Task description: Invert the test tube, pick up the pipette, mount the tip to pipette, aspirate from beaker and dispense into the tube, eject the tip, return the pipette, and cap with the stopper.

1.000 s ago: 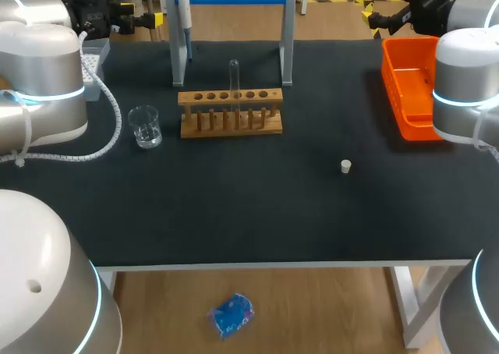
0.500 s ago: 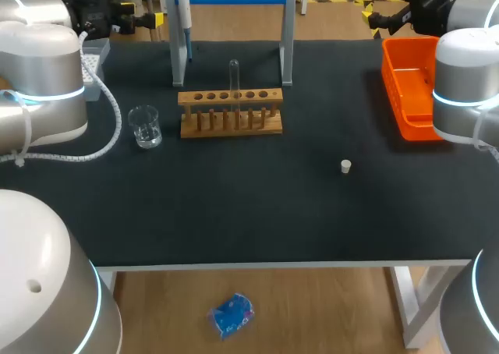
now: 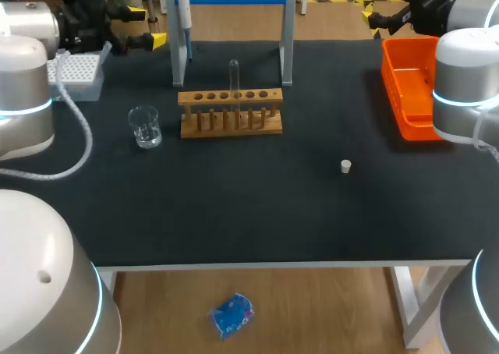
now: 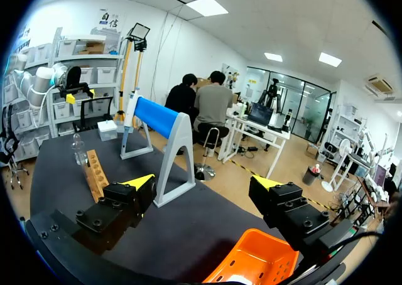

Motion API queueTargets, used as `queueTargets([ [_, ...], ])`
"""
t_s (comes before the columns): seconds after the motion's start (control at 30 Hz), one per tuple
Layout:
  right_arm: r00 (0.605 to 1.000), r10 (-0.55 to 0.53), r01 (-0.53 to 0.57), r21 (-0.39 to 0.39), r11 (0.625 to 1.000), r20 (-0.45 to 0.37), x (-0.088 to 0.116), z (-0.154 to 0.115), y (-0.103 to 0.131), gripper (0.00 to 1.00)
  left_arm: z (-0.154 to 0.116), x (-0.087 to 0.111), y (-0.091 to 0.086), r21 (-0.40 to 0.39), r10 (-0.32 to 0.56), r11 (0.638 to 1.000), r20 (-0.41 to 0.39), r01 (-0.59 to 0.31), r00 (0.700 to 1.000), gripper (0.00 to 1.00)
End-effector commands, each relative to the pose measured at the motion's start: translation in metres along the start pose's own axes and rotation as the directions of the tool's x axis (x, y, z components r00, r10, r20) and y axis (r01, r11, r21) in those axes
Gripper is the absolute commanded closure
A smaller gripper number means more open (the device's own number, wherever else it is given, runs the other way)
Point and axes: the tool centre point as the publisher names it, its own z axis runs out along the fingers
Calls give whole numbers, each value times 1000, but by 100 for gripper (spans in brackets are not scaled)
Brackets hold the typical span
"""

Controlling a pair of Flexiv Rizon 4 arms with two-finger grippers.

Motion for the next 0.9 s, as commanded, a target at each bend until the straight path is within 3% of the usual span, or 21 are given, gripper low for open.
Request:
queueTargets([
  [0.03,1000,0,0,-1,1000,-1,0,0,0,0,-20,11,4,10,11,1000,-25,-11,1000,0],
  [0.9,1000,0,0,-1,1000,-1,0,0,0,0,-24,17,9,-7,15,1000,0,-15,1000,0],
])
